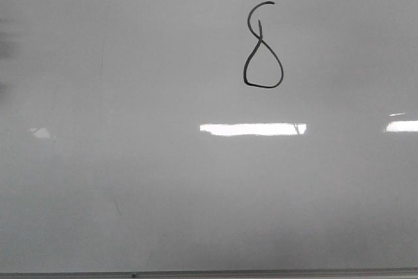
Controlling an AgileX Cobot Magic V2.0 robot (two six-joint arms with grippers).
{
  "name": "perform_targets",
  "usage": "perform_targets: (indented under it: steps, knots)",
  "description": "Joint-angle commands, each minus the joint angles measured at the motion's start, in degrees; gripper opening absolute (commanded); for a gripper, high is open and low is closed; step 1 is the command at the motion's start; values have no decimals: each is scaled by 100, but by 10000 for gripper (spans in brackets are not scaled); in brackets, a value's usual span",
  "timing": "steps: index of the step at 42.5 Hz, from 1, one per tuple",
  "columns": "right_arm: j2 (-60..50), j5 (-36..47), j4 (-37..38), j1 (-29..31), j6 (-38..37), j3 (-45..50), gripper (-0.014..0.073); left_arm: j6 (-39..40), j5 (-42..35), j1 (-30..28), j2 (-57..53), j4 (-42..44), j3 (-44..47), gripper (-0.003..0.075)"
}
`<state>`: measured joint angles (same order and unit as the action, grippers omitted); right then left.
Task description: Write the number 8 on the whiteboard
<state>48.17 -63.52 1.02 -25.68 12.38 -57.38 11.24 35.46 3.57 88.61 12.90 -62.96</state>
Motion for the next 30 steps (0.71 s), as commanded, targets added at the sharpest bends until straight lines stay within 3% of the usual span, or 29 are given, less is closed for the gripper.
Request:
perform_targets:
  steps: [1, 15, 30]
  knots:
    - [-66, 336, 34, 33, -36, -154, 559, 51, -329, 1, -227, 3, -157, 382]
    - [-420, 220, 37, 33, -912, -146, 559, -82, 313, 338, -1615, 29, -157, 382]
    - [-1290, 311, 25, 33, -927, 355, 559, -260, 739, 2229, -3645, -166, 548, 380]
